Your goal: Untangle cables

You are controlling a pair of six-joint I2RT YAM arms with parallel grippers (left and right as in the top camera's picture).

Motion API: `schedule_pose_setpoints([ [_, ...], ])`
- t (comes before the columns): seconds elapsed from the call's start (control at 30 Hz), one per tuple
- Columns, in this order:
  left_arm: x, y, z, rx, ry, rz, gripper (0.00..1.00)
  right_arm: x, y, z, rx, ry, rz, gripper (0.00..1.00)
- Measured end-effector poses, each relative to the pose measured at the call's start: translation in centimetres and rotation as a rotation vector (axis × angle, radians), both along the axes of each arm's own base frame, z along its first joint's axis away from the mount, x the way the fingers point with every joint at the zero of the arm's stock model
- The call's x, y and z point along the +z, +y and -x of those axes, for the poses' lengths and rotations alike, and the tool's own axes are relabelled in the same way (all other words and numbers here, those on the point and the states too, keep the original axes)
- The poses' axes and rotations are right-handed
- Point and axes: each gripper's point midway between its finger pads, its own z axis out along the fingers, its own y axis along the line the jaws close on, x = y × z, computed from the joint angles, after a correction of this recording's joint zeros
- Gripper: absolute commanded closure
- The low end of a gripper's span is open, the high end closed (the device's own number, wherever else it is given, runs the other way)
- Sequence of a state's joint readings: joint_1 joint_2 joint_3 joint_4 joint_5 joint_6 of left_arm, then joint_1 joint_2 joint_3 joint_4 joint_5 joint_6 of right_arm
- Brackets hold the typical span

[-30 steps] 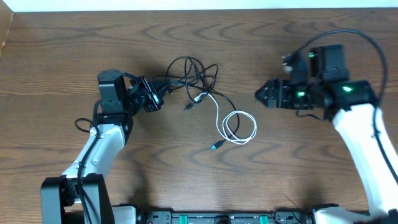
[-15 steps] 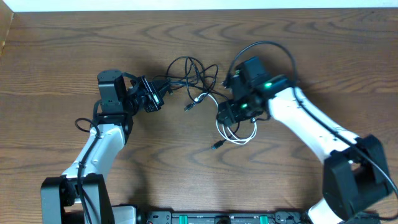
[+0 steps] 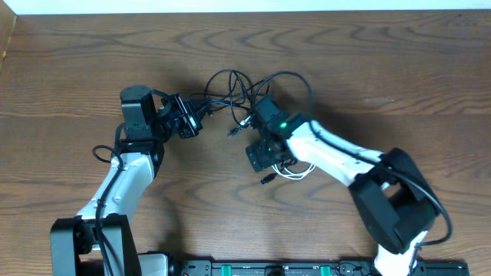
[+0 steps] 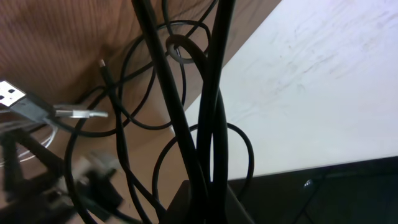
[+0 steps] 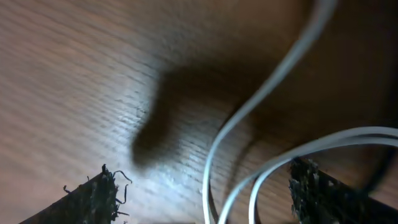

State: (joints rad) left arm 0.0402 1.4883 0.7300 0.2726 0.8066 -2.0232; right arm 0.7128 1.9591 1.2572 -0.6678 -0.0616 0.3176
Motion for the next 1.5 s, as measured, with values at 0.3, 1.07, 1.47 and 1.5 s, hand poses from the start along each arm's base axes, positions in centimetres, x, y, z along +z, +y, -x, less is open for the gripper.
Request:
schedule_pose_setpoints([
  [0.3,0.0,0.0,0.0,0.000,0.001,0.000,0.92,-0.6,0.0,-0.5,-0.056,-0.039,0.062,0.61],
  [1.07,-0.1,0.0,0.1,-0.048,-0.067,-0.070,0.92,16.0,-5.8,-1.8,-0.116,-0.308,-0.131,0.99],
  [1.47,-2.1,-0.1,1.6,-0.064,0.039,-0.079,0.86,30.5,-21.9,-0.4,-0.547,-0.765,-0.119,0.99],
  [1.5,-2.2,-0.1,1.7,-0.066,0.042,-0.082,0.85,31.1,-22.5,-0.1,-0.565,-0.786,-0.125,0.99],
])
